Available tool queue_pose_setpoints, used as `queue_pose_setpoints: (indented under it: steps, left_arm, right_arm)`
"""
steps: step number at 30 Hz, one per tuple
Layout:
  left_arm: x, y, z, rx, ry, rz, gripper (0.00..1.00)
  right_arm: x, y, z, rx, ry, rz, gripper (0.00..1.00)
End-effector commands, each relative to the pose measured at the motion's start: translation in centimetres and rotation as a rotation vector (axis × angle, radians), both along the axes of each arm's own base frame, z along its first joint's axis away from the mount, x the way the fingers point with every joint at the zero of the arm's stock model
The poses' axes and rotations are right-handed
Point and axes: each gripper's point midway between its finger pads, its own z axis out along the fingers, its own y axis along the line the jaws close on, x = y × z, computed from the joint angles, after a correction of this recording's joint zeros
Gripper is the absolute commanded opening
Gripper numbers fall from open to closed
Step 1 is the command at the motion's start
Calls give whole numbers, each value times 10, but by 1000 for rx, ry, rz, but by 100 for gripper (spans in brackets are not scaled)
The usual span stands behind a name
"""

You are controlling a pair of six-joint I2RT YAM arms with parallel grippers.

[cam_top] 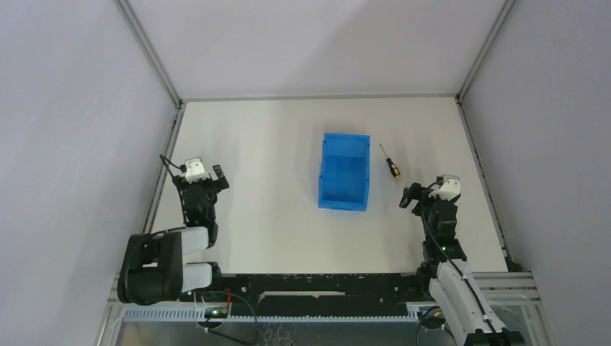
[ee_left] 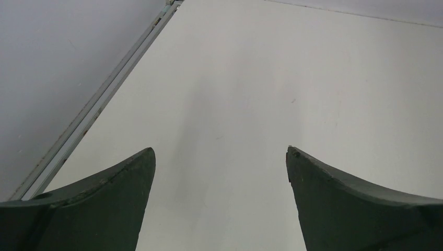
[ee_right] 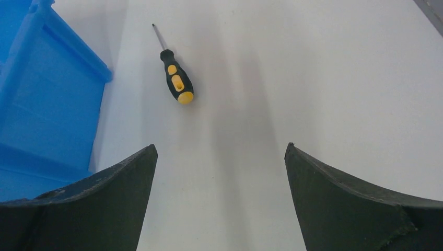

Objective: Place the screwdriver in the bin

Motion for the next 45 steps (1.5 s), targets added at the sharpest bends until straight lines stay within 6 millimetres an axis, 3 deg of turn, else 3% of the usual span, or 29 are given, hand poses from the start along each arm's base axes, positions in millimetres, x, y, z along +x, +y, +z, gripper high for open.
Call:
queue_pose_setpoints:
  steps: [1,6,11,16,17,18,20,28,36,45]
  left_arm:
    - [10,0,24,18,-69,-5,100]
    - [10,0,23,18,-68,-4,100]
    - [10,0,24,18,-69,-5,100]
    - [10,0,24,18,-70,-5,100]
    - [9,0,24,18,-69,-5,100]
    - [10,-1,24,18,-68,-6,100]
    - [10,0,24,18,-68,-4,100]
    - [9,0,23,18,-68,-5,100]
    - [10,0,23,18,-68,-5,100]
    - [10,0,24,18,-69,-5,100]
  right_arm:
    - [11,3,25,3,-72,11,100]
    - [17,4,32,27,-72,2,100]
    - [33,10,61,43,-12,31,100]
    - [45,18,69,36,205,77,100]
    - [50,16,79,35,227,66,100]
    - [49,14,71,35,299,47,100]
    - [56,12,77,27,375,37,99]
    - [85,19,56,-95,607,121,93]
    - [120,39,5,-106,724,203,86]
    - [152,40,-41,-137,819,233,75]
